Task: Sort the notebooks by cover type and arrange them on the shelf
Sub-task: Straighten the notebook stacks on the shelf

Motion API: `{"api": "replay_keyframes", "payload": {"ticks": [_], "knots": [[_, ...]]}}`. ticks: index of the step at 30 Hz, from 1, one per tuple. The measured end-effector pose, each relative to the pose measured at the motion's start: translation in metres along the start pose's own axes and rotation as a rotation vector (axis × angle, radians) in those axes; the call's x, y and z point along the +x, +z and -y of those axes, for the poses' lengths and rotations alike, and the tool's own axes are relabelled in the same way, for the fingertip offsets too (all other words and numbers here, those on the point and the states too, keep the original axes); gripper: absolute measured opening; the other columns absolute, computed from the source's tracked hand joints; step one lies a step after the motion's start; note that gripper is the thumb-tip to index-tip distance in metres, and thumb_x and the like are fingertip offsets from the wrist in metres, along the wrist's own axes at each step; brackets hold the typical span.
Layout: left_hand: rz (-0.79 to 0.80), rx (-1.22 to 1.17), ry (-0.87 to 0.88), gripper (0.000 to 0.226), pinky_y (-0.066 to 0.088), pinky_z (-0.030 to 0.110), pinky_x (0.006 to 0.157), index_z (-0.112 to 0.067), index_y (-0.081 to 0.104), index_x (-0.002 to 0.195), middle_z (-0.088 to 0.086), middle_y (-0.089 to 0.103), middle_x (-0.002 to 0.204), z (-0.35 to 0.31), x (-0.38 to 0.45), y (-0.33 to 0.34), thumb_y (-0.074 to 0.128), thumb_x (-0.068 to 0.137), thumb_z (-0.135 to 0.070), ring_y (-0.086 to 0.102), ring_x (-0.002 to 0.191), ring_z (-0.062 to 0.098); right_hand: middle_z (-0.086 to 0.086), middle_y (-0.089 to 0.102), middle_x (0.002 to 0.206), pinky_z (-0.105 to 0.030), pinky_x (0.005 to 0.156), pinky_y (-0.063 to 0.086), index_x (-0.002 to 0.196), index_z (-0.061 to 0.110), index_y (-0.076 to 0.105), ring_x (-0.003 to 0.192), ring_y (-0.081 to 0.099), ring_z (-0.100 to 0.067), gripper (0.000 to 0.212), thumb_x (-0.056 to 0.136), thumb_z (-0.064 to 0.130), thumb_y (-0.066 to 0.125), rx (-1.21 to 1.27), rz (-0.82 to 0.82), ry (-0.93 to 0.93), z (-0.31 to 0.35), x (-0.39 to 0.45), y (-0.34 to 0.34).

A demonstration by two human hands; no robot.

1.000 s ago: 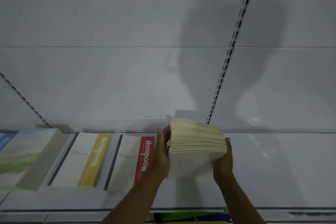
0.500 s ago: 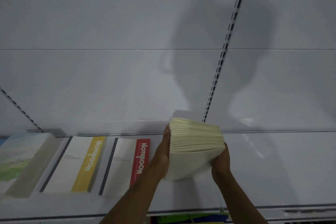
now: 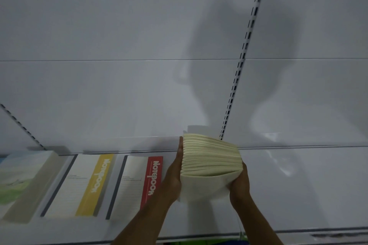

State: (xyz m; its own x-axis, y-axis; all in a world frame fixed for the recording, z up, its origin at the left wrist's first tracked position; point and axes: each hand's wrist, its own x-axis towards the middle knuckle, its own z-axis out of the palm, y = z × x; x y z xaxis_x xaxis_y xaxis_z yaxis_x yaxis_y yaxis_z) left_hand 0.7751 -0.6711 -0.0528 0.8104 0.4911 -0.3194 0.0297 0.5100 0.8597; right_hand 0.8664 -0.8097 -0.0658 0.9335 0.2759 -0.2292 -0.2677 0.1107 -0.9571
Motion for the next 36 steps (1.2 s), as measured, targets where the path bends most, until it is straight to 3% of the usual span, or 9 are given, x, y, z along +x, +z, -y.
{"api": "replay_keyframes", "payload": {"ticks": [2,8,12,15,19,25,30,33,36], "knots": [[-0.005,0.018,0.008,0.057,0.049,0.045,0.096,-0.008,0.046,0.139,0.018,0.061,0.126,0.001,0.002,-0.001,0.035,0.099,-0.047,0.063,0.111,0.028,-0.002,0.07,0.083,-0.032,0.074,0.047,0.097,0.014,0.066,0.089,0.06,-0.023,0.035,0.101,0.024,0.033,-0.025,0.02,-0.036,0.0,0.001,0.0],[-0.1,-0.007,-0.06,0.04,0.051,0.034,0.072,-0.02,0.074,0.075,0.005,0.069,0.073,-0.011,0.007,0.005,0.05,0.09,-0.048,0.067,0.066,0.019,0.007,0.073,0.081,-0.033,0.076,0.048,0.095,0.024,0.065,0.087,0.063,-0.018,0.034,0.102,0.024,0.032,-0.017,0.056,-0.005,0.001,-0.003,0.001],[-0.088,-0.09,-0.173,0.064,0.049,0.023,0.055,-0.02,0.071,0.047,-0.001,0.065,0.052,-0.013,0.016,0.011,0.039,0.099,-0.04,0.062,0.046,0.011,-0.004,0.069,0.091,-0.036,0.078,0.048,0.098,0.021,0.066,0.092,0.06,-0.026,0.03,0.1,0.031,0.037,0.033,-0.01,0.096,0.001,-0.001,0.004],[-0.092,-0.097,-0.21,0.054,0.052,0.029,0.065,-0.015,0.076,0.06,0.006,0.071,0.065,-0.014,0.015,0.016,0.045,0.095,-0.042,0.069,0.056,0.017,-0.011,0.067,0.1,-0.043,0.087,0.048,0.105,0.014,0.066,0.101,0.06,-0.033,0.029,0.098,0.029,0.041,0.02,-0.013,0.027,0.002,-0.002,0.003],[-0.088,-0.152,-0.205,0.048,0.051,0.043,0.09,-0.014,0.079,0.081,0.013,0.074,0.09,-0.019,0.015,0.019,0.054,0.084,-0.055,0.069,0.086,0.029,-0.005,0.063,0.09,-0.037,0.081,0.047,0.091,0.023,0.061,0.086,0.058,-0.024,0.029,0.102,0.019,0.034,0.092,-0.063,-0.01,0.004,-0.006,-0.001],[-0.104,-0.152,-0.16,0.06,0.051,0.027,0.06,-0.018,0.073,0.049,0.002,0.068,0.057,-0.006,0.013,0.017,0.043,0.097,-0.039,0.066,0.051,0.015,-0.001,0.064,0.085,-0.03,0.072,0.047,0.09,0.023,0.06,0.082,0.058,-0.017,0.036,0.104,0.023,0.028,0.029,-0.044,-0.001,-0.006,-0.002,-0.003],[-0.069,-0.101,-0.01,0.062,0.05,0.028,0.059,-0.02,0.072,0.047,0.0,0.068,0.055,-0.003,0.001,0.019,0.039,0.098,-0.034,0.065,0.049,0.012,0.007,0.066,0.061,-0.029,0.063,0.044,0.08,0.018,0.058,0.072,0.055,-0.016,0.041,0.104,0.026,0.026,0.121,-0.078,0.031,-0.004,-0.002,0.001],[-0.012,-0.102,0.099,0.068,0.056,0.026,0.062,-0.029,0.079,0.072,-0.002,0.075,0.078,0.008,-0.006,0.012,0.019,0.102,-0.038,0.072,0.074,0.011,0.0,0.063,0.063,-0.029,0.064,0.043,0.079,0.02,0.058,0.071,0.053,-0.016,0.042,0.103,0.034,0.027,0.219,-0.115,0.068,-0.002,0.0,0.003],[0.164,0.128,0.208,0.054,0.048,0.041,0.096,-0.031,0.059,0.128,0.003,0.061,0.13,0.015,-0.005,-0.019,0.013,0.103,-0.041,0.053,0.126,0.024,-0.001,0.065,0.062,-0.031,0.064,0.044,0.08,0.019,0.06,0.072,0.056,-0.018,0.047,0.102,0.041,0.025,0.279,-0.109,0.088,-0.008,0.005,0.003]]}}
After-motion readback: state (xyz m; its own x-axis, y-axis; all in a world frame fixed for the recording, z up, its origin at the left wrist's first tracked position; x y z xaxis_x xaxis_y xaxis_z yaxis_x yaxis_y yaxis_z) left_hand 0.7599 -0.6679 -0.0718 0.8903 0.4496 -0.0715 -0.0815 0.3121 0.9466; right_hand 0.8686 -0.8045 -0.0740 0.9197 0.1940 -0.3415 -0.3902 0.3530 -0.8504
